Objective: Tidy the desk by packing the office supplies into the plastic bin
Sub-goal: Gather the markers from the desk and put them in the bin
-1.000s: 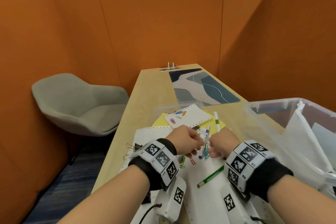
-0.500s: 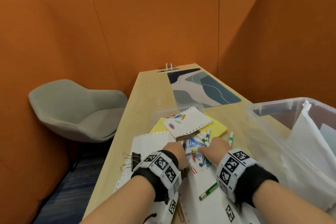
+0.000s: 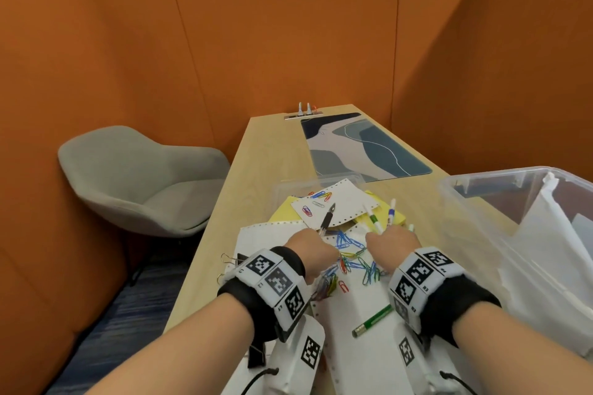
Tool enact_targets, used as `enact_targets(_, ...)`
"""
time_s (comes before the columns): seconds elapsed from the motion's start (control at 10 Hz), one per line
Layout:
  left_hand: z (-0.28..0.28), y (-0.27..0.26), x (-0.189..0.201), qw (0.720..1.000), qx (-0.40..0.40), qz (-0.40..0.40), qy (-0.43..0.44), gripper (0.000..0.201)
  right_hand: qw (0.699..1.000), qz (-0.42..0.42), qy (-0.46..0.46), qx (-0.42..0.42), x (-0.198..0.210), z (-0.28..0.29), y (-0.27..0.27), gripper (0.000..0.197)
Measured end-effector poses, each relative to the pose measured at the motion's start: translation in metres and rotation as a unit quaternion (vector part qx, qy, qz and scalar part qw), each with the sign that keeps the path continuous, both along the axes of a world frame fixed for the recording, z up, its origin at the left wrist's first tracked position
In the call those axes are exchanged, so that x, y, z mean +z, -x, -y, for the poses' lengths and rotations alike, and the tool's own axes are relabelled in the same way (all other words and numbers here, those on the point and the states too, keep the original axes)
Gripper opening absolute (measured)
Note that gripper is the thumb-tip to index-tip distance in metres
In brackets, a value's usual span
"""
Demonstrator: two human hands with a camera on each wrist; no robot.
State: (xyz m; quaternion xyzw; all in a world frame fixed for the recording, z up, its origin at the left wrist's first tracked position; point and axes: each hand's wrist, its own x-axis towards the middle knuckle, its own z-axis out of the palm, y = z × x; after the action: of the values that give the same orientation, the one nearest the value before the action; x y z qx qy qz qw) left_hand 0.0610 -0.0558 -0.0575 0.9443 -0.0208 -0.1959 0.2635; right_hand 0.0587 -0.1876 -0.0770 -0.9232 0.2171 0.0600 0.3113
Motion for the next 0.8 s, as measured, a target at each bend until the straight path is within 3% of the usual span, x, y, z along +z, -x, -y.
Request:
enact_targets(0.1,0.013,0.010,-0.003,0.997,-0.012,-0.036,0.066,0.032,0.996,0.053,-0.025,-0.062,0.000,0.015,0.002,0.034)
enact_targets(0.2,0.027,0.022,-0.006,0.993,-0.054,-0.065,0.081,0.041,0.997,0.036,0.016,-0.069,-0.007,0.028,0.005,0.038)
enact_targets(0.3,0.034,0.030,-0.014,0.992,-0.086,-0.084,0.030,0.051,0.997,-0.018,0.045,-0.056,-0.018,0.031,0.004,0.040)
enact_targets(0.4,0.034,0.037,-0.016,0.993,-0.100,-0.059,-0.010,0.035,0.996,-0.049,0.067,-0.040,-0.016,0.027,0.004,0.040)
enact_targets(0.5,0.030,0.039,-0.017,0.991,-0.108,-0.065,-0.046,0.046,0.994,-0.077,0.071,0.008,-0.018,0.027,0.002,0.046)
enact_targets(0.6,0.028,0.038,-0.015,0.989,-0.113,-0.078,-0.059,0.023,0.997,-0.050,0.056,0.016,-0.015,0.028,0.004,0.015)
enact_targets(0.7,0.021,0.038,-0.007,0.995,-0.070,-0.063,-0.031,0.017,1.000,0.002,0.017,-0.011,-0.009,0.029,0.007,0.040)
enact_targets(0.8,0.012,0.033,-0.002,0.998,-0.010,-0.059,0.029,0.025,0.999,0.039,-0.018,-0.003,0.003,0.026,0.012,0.041)
